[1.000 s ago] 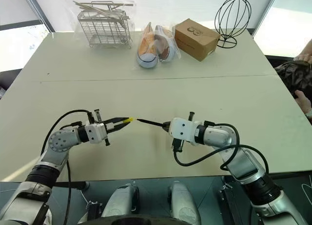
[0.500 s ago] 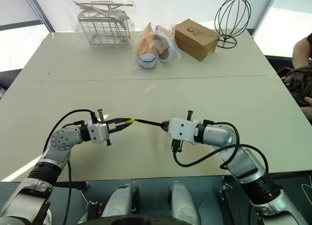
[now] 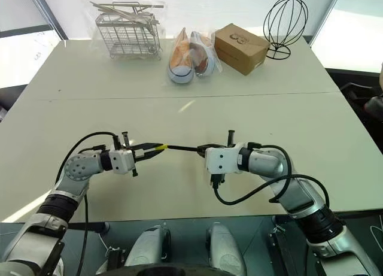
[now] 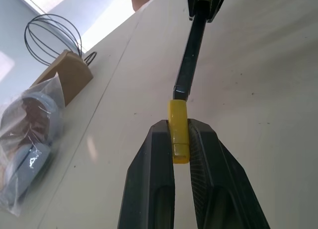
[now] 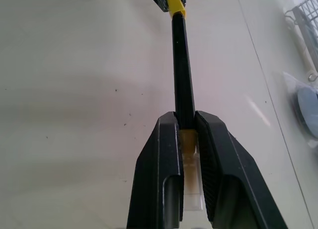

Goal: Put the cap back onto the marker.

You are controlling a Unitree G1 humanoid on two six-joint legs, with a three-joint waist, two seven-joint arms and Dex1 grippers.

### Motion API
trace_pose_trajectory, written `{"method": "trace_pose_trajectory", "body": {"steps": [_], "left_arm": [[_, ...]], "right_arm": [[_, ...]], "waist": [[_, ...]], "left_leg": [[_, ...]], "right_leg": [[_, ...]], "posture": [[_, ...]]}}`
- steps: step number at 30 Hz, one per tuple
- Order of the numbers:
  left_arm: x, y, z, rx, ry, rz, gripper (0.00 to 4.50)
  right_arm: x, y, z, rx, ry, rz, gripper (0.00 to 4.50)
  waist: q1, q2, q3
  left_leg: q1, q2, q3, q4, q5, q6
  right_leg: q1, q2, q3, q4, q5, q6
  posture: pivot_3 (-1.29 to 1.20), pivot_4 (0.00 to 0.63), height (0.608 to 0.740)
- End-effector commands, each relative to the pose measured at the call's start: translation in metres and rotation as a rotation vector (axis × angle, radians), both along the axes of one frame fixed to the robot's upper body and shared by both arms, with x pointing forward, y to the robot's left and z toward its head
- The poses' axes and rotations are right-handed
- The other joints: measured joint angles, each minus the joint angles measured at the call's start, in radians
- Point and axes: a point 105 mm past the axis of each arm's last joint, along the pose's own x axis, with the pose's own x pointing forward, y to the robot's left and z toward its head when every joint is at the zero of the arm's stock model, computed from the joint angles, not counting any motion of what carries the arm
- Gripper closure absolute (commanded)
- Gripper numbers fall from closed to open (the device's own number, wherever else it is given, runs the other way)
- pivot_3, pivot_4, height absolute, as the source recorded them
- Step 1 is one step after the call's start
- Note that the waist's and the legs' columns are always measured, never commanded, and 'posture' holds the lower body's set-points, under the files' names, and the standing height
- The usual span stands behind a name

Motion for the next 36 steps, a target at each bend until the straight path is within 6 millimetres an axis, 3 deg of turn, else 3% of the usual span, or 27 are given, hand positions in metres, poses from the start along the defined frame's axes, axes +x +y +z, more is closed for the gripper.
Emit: {"method": "trace_pose_trajectory", "body": {"steps": [1,16,36], "left_arm": [[0.0,-0.007,0.016,-0.027,-0.075,-0.043,4.45],[-0.007,-0.01,0.01,0.1,-0.055,-0.14,4.45],[0.004,-0.021,0.03,0.006,-0.183,-0.073,4.45]], "right_arm": [[-0.003,0.007,0.008,-0.002,-0.055,0.065,4.46],[0.002,0.0,-0.012,-0.213,-0.169,0.189,4.46],[0.005,0.006,-0.012,-0.167,-0.13,0.15,4.46]], "waist": [[0.0,0.0,0.0],[0.0,0.0,0.0],[0.001,0.0,0.0]], "left_leg": [[0.0,0.0,0.0,0.0,0.0,0.0],[0.001,0.001,0.0,0.001,0.0,0.0],[0.001,0.002,-0.001,0.004,0.0,0.0]], "right_leg": [[0.0,0.001,0.0,0.0,0.0,0.0],[0.001,0.002,0.001,0.001,0.0,0.0],[0.002,0.002,0.001,0.002,0.0,0.0]], "posture": [[0.0,0.15,0.74],[0.0,0.15,0.74],[0.0,0.15,0.74]]}}
